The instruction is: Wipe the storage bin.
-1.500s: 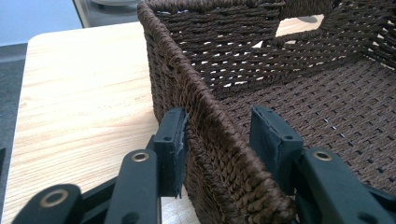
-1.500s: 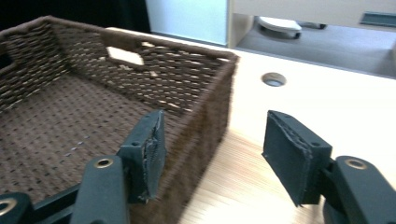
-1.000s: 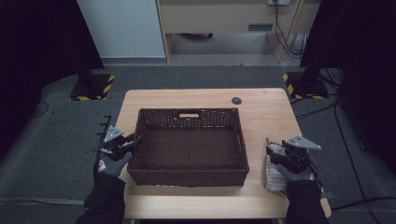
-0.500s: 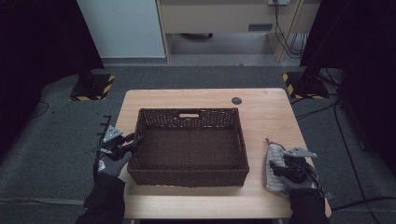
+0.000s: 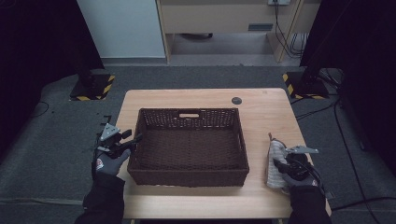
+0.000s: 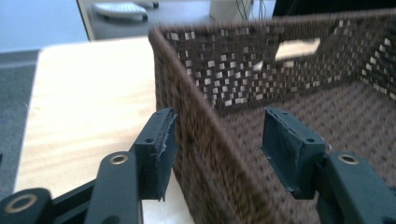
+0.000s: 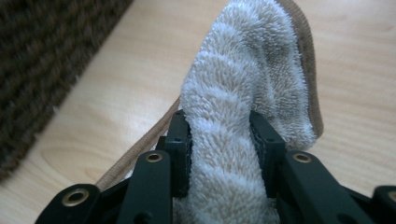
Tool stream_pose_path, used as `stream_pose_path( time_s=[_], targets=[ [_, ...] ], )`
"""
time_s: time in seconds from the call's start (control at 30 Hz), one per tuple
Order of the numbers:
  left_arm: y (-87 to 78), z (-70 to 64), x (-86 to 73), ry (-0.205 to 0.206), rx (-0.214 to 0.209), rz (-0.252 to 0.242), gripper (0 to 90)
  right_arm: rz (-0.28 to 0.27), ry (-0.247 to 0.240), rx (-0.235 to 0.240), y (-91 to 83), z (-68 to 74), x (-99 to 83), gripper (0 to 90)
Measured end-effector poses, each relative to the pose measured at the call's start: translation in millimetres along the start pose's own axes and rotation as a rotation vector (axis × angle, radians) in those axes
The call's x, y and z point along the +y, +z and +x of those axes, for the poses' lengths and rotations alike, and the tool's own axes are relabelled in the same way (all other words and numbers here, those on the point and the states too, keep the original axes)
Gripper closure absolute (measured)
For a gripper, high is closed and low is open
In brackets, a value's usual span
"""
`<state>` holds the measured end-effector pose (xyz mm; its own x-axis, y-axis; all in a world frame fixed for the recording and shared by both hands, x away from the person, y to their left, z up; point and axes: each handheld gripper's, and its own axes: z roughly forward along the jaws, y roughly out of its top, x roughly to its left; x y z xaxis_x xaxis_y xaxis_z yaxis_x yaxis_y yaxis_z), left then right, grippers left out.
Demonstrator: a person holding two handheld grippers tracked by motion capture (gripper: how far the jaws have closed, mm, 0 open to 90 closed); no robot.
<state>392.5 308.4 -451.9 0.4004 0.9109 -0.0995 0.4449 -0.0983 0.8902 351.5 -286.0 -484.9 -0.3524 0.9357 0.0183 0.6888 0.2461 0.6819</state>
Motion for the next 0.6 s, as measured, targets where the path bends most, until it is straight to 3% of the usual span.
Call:
stream_pose_path(
  time_s=[0.17, 0.3, 0.4, 0.6],
  targets=[
    [8.7, 0.9, 6.1, 0.0, 0.036, -0.013, 41.5, -0.079, 0.012, -0.005, -6.0, -1.2, 9.3, 65.4],
    [13.9, 4.5, 1.8, 0.017, 0.049, 0.041, 43.6, -0.15, 0.016, 0.014, -9.3, -1.1, 16.9, 65.3],
    [16.8, 2.6, 0.5, 0.049, 0.04, 0.076, 48.4, -0.186, 0.009, 0.03, -9.1, 0.5, 23.3, 65.2],
    [16.3, 0.6, 0.1, 0.038, -0.01, 0.093, 60.4, -0.23, -0.018, 0.049, -1.1, 6.8, 38.2, 64.9]
  ],
)
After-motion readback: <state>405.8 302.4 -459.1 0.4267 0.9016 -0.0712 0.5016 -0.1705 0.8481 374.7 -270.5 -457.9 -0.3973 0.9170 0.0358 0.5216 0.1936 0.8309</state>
